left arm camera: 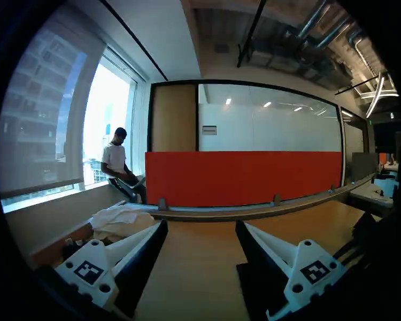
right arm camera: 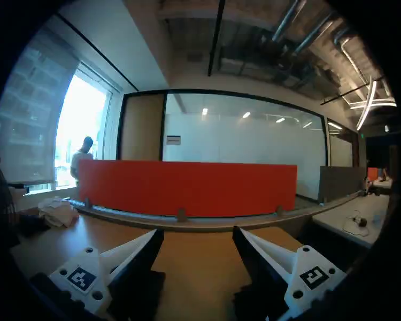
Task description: Fold towel
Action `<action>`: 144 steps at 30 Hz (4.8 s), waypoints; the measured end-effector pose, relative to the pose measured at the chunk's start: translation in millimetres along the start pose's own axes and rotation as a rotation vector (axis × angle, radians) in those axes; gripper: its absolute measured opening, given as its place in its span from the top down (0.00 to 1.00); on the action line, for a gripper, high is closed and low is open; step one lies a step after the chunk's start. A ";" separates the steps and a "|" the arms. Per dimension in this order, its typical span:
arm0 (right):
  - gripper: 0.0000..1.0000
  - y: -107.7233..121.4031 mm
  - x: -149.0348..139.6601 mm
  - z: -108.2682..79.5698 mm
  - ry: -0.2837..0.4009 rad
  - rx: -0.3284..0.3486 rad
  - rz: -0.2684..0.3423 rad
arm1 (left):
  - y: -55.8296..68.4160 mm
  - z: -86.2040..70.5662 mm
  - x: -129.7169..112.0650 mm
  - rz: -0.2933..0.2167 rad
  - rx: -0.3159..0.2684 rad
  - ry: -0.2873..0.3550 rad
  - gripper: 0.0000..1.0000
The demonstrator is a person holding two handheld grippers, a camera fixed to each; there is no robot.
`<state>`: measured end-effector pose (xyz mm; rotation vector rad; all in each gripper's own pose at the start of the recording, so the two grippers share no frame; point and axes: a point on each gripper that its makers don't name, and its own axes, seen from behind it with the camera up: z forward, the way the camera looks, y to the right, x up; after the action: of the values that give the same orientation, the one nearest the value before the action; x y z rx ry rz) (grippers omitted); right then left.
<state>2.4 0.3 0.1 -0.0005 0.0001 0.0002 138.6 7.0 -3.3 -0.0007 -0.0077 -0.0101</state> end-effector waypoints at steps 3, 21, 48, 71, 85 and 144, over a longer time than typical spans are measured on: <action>0.00 2.2 11.0 0.6 -0.001 -0.003 0.001 | 3.2 -1.4 14.6 -0.001 -0.006 -0.007 0.06; 0.00 -3.7 52.0 2.4 -0.051 0.050 -0.025 | 32.7 -3.5 57.9 0.024 -0.112 -0.083 0.06; 0.00 -99.0 13.1 -0.8 -0.251 0.432 -0.243 | 91.1 -10.8 11.3 0.136 -0.425 -0.270 0.06; 0.00 -108.8 -99.5 -30.5 -0.447 0.493 -0.257 | 121.0 -36.9 -103.6 0.190 -0.516 -0.473 0.06; 0.00 -110.4 -164.2 -49.8 -0.549 0.517 -0.274 | 124.2 -55.0 -169.0 0.206 -0.543 -0.598 0.06; 0.23 -100.0 -299.4 -114.4 -0.822 0.608 -0.295 | 129.0 -104.5 -292.3 0.265 -0.590 -0.883 0.10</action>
<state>-297.0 -99.7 -114.2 0.6078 -0.8218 -0.2949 -151.5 138.8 -110.2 -0.5962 -0.8875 0.2536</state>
